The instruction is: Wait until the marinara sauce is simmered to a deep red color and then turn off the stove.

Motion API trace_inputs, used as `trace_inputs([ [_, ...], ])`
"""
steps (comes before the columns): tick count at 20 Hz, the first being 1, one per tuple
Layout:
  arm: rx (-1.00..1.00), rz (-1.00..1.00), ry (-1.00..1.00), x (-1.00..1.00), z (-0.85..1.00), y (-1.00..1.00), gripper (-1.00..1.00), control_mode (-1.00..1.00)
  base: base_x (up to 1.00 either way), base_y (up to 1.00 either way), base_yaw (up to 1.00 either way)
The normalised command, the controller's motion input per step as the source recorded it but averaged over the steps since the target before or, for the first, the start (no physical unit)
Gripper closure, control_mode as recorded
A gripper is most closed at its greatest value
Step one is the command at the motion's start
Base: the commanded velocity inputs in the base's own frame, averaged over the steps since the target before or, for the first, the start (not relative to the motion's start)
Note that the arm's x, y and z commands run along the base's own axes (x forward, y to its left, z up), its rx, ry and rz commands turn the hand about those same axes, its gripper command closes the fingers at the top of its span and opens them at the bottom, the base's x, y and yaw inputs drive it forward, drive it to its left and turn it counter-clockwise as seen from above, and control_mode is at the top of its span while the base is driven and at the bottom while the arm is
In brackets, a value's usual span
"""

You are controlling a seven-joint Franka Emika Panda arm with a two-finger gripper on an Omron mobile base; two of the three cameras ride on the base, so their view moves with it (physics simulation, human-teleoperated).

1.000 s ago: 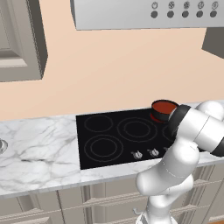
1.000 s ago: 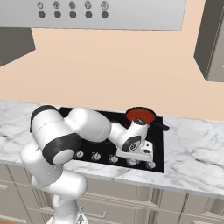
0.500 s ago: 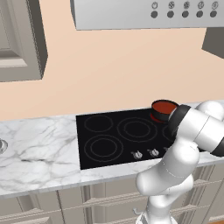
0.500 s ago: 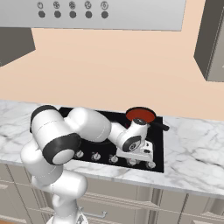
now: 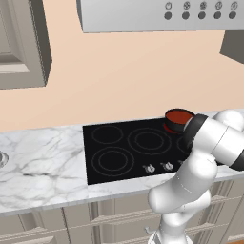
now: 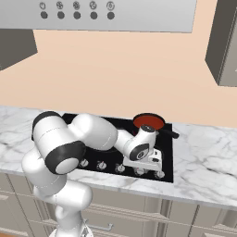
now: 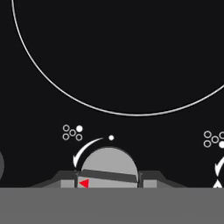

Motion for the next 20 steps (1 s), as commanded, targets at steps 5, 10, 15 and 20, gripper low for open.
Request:
trace_inputs([
  [5,0.0,0.0,0.0,0.0,0.0,0.0,1.0,-1.0,0.0,0.0,0.0],
  [10,0.0,0.0,0.0,0.0,0.0,0.0,1.0,-1.0,0.0,0.0,0.0],
  [15,0.0,0.0,0.0,0.0,0.0,0.0,1.0,-1.0,0.0,0.0,0.0],
  [20,0.0,0.0,0.0,0.0,0.0,0.0,1.0,-1.0,0.0,0.0,0.0],
])
